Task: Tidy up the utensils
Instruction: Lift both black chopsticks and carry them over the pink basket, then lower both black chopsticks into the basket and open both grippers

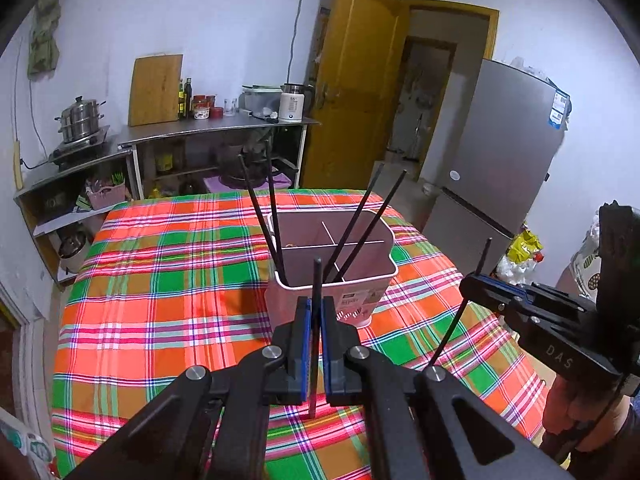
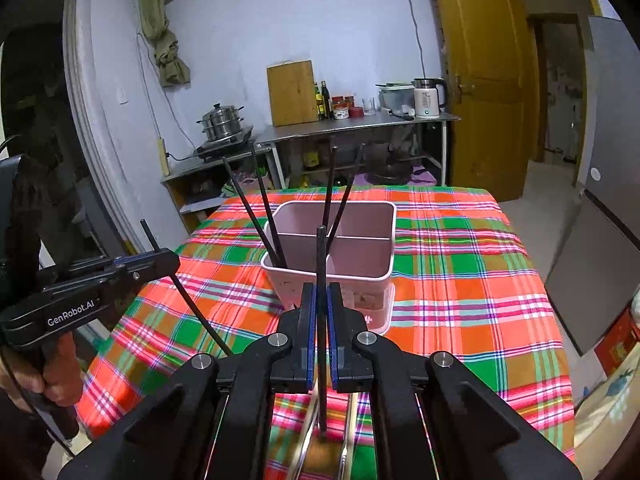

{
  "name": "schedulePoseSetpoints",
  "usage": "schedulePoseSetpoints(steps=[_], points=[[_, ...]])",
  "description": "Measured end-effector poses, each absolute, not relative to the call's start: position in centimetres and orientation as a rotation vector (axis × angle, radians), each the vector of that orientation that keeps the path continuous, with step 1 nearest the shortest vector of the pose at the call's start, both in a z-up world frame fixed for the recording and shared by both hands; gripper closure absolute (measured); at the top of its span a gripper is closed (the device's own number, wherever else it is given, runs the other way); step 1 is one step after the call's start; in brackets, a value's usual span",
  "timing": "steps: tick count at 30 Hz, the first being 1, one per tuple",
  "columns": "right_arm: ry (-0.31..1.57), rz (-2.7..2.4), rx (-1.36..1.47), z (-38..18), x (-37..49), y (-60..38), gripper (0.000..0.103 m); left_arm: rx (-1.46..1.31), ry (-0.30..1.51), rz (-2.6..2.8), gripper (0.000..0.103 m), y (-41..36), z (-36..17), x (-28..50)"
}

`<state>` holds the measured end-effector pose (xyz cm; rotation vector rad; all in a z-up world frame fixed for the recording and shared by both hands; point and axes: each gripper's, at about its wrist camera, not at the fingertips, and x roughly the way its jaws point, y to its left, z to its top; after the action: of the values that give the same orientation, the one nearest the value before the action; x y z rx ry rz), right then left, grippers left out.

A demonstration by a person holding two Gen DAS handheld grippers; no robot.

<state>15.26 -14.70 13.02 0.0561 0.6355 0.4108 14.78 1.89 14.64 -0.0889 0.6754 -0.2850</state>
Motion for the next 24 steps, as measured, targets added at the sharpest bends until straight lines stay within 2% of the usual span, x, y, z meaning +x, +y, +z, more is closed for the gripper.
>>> schedulePoseSetpoints(steps=[14, 24], points=[[0.576, 0.417, 0.060, 15.3, 15.0, -14.7, 0.098, -0.104, 0.670, -0.307, 0.099, 2.5, 16.8, 15.0], [0.498, 0.429, 0.077, 18.3, 16.2, -13.9, 0.098, -0.109, 0.581, -0.306, 0.099, 3.2, 21.8, 16.2]])
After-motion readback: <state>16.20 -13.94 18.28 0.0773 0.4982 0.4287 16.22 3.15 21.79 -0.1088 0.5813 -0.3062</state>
